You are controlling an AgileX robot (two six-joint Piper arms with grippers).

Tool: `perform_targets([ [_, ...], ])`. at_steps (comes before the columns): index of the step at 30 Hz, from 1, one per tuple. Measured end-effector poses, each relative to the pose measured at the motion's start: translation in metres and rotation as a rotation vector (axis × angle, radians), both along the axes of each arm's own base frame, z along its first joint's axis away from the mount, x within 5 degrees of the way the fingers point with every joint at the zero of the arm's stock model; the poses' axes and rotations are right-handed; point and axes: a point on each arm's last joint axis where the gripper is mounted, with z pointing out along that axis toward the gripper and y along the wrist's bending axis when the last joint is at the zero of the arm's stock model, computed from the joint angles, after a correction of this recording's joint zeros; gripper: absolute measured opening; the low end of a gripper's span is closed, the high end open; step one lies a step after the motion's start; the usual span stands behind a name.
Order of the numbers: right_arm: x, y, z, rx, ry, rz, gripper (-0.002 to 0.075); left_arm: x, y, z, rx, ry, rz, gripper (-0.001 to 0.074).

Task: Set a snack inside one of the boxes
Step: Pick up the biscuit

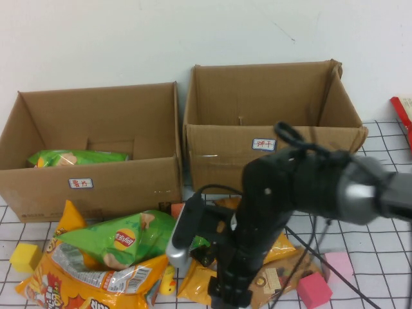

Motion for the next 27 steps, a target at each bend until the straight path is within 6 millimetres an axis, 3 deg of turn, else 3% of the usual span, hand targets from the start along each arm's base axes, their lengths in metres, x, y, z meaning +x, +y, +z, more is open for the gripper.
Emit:
perform_targets([
  [6, 0.020, 0.014, -0.027, -0.052, -0.005, -0.032, 0.0571, 0.000, 0.000, 0.000, 0.000, 0.000, 0.000, 0.0000],
  [11, 0.028, 0.022, -0.036, -0.056, -0.009, -0.038, 0.0571, 0.000, 0.000, 0.000, 0.006, 0.000, 0.001, 0.0000],
  [21, 0.022, 0.037, -0.065, -0.126, -0.039, -0.017, 0.0569, 0.000, 0.000, 0.000, 0.048, -0.008, -0.002, 0.0000],
  [24, 0.020, 0.040, -0.066, -0.151, -0.075, -0.046, 0.0536, 0.000, 0.000, 0.000, 0.052, -0.008, -0.002, 0.0000],
  [27, 0.021, 0.039, -0.065, -0.169, -0.094, -0.081, 0.0433, 0.000, 0.000, 0.000, 0.052, -0.008, -0.002, -0.0001],
])
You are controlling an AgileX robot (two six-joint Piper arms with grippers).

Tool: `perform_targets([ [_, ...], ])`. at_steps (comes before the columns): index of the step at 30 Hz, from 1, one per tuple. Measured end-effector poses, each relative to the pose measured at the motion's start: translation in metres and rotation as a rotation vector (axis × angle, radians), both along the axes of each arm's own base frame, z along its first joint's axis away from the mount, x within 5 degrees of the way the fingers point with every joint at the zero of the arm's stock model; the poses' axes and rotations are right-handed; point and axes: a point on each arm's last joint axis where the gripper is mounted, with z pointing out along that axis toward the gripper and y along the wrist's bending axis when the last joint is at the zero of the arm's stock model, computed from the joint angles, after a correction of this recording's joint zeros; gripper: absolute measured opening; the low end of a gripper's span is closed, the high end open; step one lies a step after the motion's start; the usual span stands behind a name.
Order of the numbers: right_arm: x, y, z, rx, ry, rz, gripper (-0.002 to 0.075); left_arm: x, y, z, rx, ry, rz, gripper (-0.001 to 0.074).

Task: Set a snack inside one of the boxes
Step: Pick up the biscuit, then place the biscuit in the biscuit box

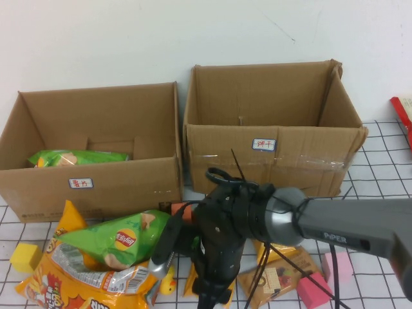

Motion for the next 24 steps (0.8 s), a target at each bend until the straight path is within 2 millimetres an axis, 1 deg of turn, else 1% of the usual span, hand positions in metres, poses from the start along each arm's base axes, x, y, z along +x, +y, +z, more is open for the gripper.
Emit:
perform_targets([
  [1, 0.001, 0.000, 0.001, -0.010, -0.004, -0.006, 0.0387, 0.000, 0.000, 0.000, 0.000, 0.000, 0.000, -0.0001],
  [2, 0.002, 0.000, 0.002, -0.017, -0.003, -0.014, 0.0371, 0.000, 0.000, 0.000, 0.000, 0.000, 0.000, -0.0001],
  [6, 0.002, -0.003, 0.014, -0.090, 0.041, -0.031, 0.0370, 0.000, 0.000, 0.000, 0.000, 0.000, 0.000, -0.0001],
  [8, 0.000, -0.003, 0.028, -0.095, 0.059, -0.040, 0.0370, 0.000, 0.000, 0.000, 0.000, 0.000, 0.000, -0.0001],
  [11, -0.007, -0.007, 0.063, -0.064, 0.071, -0.047, 0.0370, 0.000, 0.000, 0.000, 0.000, 0.000, 0.000, -0.0001],
  [13, -0.014, -0.013, 0.098, -0.020, 0.061, -0.040, 0.0370, 0.000, 0.000, 0.000, 0.000, 0.000, 0.000, -0.0001],
  [16, -0.025, -0.025, 0.146, 0.046, 0.002, -0.024, 0.0368, 0.000, 0.000, 0.000, 0.000, 0.000, 0.000, -0.0001],
  [19, -0.033, -0.040, 0.184, 0.090, -0.090, -0.002, 0.0367, 0.000, 0.000, 0.000, 0.000, 0.000, 0.000, -0.0001],
  [21, -0.035, -0.050, 0.205, 0.106, -0.168, 0.004, 0.0367, 0.000, 0.000, 0.000, 0.000, 0.000, 0.000, -0.0001],
  [22, -0.034, -0.053, 0.211, 0.111, -0.201, 0.000, 0.0367, 0.000, 0.000, 0.000, 0.000, 0.000, 0.000, -0.0001],
  [24, -0.026, -0.062, 0.224, 0.136, -0.271, -0.042, 0.0366, 0.000, 0.000, 0.000, 0.000, 0.000, 0.000, -0.0001],
])
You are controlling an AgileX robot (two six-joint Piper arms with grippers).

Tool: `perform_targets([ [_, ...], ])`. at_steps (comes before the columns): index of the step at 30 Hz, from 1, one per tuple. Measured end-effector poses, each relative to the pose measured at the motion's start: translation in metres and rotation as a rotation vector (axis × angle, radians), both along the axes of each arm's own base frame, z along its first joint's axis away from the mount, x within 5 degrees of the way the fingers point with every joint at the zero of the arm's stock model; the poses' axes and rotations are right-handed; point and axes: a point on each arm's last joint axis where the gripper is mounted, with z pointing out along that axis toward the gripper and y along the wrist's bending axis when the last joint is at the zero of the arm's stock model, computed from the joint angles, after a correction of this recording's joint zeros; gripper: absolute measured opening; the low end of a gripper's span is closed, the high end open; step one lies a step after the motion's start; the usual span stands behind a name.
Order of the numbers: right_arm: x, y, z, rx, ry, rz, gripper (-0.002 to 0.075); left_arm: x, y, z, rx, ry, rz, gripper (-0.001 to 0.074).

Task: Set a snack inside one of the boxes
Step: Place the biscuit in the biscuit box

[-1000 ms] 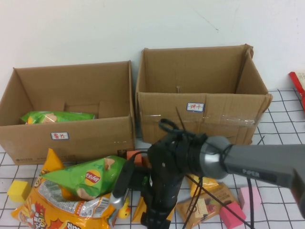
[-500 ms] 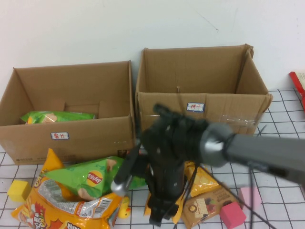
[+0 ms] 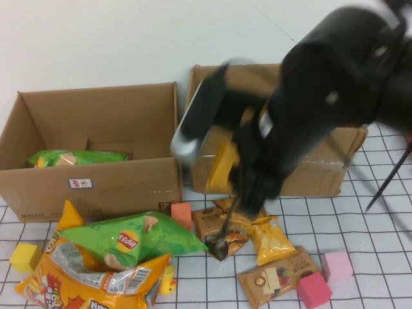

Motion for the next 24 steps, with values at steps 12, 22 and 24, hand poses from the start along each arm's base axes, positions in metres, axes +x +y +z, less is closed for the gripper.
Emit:
perform_targets([
  [12, 0.108, -0.075, 0.020, 0.271, -0.121, -0.357, 0.0365, -0.001, -0.003, -0.002, 0.003, 0.021, -0.032, -0.0001],
  [22, 0.183, -0.089, -0.034, 0.374, -0.065, -0.488, 0.0365, -0.001, -0.003, -0.003, 0.031, 0.028, -0.035, -0.0001],
  [24, 0.189, -0.087, -0.041, 0.379, -0.058, -0.490, 0.0410, -0.001, -0.003, -0.003, 0.039, 0.028, -0.036, -0.0001],
])
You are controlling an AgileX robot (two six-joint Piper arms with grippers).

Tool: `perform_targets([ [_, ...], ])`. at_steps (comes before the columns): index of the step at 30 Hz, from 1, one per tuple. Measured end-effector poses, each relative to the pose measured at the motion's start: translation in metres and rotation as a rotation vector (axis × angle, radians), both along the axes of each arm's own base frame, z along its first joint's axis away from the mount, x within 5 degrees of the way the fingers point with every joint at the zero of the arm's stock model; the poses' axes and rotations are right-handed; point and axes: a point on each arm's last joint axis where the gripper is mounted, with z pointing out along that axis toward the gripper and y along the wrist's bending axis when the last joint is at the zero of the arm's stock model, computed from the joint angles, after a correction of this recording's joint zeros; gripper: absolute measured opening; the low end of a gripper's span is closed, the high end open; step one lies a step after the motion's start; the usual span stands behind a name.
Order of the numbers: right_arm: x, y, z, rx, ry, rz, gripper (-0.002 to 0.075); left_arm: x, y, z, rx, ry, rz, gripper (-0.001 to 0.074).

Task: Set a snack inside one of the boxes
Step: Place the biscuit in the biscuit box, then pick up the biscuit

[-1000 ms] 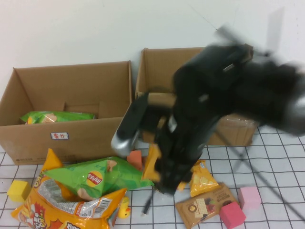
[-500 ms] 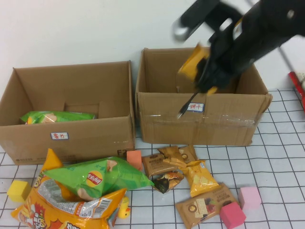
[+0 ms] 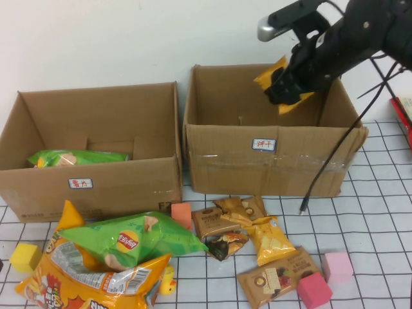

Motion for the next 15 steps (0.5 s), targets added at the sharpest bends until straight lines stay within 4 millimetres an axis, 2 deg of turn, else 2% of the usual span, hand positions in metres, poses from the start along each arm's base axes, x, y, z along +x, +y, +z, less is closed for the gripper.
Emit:
perform_targets([
  [3, 0.003, 0.002, 0.001, 0.021, -0.002, -0.013, 0.0527, 0.000, 0.000, 0.000, 0.002, 0.000, 0.000, -0.0001],
  [5, 0.002, 0.002, 0.008, 0.026, 0.012, -0.019, 0.0552, 0.000, 0.000, 0.000, 0.004, 0.002, -0.004, -0.0001],
  [7, -0.003, 0.000, 0.017, 0.020, 0.033, -0.016, 0.0543, 0.000, -0.001, -0.001, 0.007, 0.005, -0.010, -0.0001],
  [10, -0.014, -0.003, 0.039, 0.011, 0.048, -0.002, 0.0464, -0.001, -0.002, -0.002, 0.011, 0.014, -0.025, -0.0001],
  [12, -0.025, -0.007, 0.057, -0.005, 0.047, 0.024, 0.0365, -0.001, -0.003, -0.002, 0.013, 0.020, -0.032, -0.0001],
  [14, -0.043, -0.012, 0.082, -0.015, 0.037, 0.070, 0.0208, -0.001, -0.003, -0.002, 0.014, 0.023, -0.037, -0.0001],
  [15, -0.051, -0.014, 0.089, -0.024, 0.043, 0.095, 0.0162, -0.001, -0.003, -0.002, 0.015, 0.023, -0.037, -0.0001],
])
